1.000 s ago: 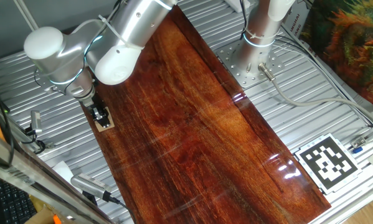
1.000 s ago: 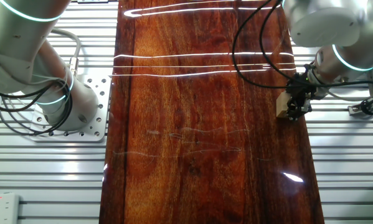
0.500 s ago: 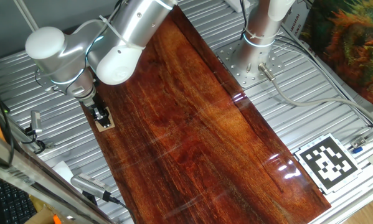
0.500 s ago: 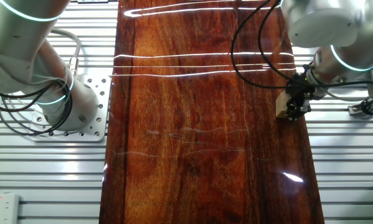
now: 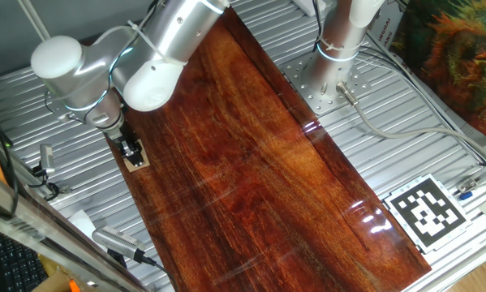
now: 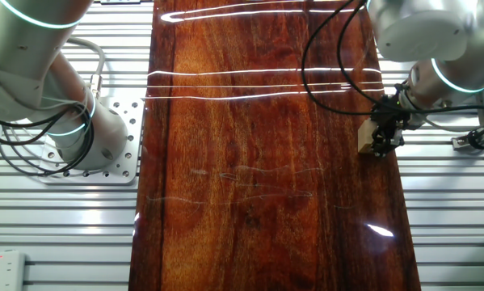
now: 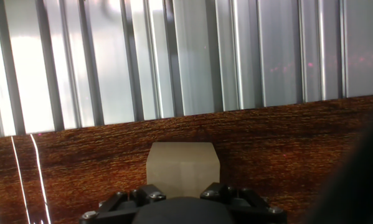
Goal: Hold a small block with the gripper and sweep it from left to right on the table
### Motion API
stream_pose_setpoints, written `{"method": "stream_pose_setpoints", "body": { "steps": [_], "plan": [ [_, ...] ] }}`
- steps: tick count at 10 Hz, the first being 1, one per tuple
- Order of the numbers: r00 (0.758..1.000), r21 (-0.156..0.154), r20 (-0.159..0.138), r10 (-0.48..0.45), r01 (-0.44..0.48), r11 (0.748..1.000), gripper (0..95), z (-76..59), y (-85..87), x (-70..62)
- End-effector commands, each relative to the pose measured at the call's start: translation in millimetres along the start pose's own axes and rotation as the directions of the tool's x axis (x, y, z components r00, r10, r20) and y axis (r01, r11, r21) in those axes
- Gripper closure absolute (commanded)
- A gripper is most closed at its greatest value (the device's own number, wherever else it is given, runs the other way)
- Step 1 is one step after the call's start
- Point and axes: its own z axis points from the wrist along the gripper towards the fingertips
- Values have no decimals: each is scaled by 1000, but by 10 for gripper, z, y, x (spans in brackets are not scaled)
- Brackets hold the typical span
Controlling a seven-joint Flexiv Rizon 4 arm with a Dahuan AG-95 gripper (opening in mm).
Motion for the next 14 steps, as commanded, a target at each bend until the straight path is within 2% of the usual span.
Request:
{"method": "stream_pose_setpoints", "body": {
  "steps": [1, 2, 4, 5, 6, 7, 8, 9, 10, 11, 12, 13, 14],
  "plan": [
    [999, 13, -41, 8, -8, 1000, 760, 3, 1, 5],
    [1000, 1, -14, 2, -2, 1000, 760, 9, 1, 5],
    [1000, 3, -19, 2, -2, 1000, 760, 29, 0, 4],
    [999, 16, -54, 9, -8, 1000, 760, 19, 0, 4],
    [998, 6, -58, 14, -14, 1000, 760, 12, 0, 4],
    [999, -10, -46, 13, -14, 1000, 760, 9, 1, 2],
    [1000, -9, -11, 1, -1, 1000, 760, 9, 2, 0],
    [1000, -6, -11, 0, 0, 1000, 760, 16, 1, 0],
    [998, 5, -59, 15, -15, 1000, 760, 23, 0, 3],
    [997, 25, -78, 13, -12, 1000, 760, 18, 0, 4],
    [998, 25, -64, 10, -9, 1000, 760, 15, 0, 5],
    [1000, 12, -15, 1, -1, 1000, 760, 16, 0, 4],
    [1000, 18, -1, -8, 8, 1000, 760, 16, 1, 4]
  ]
}}
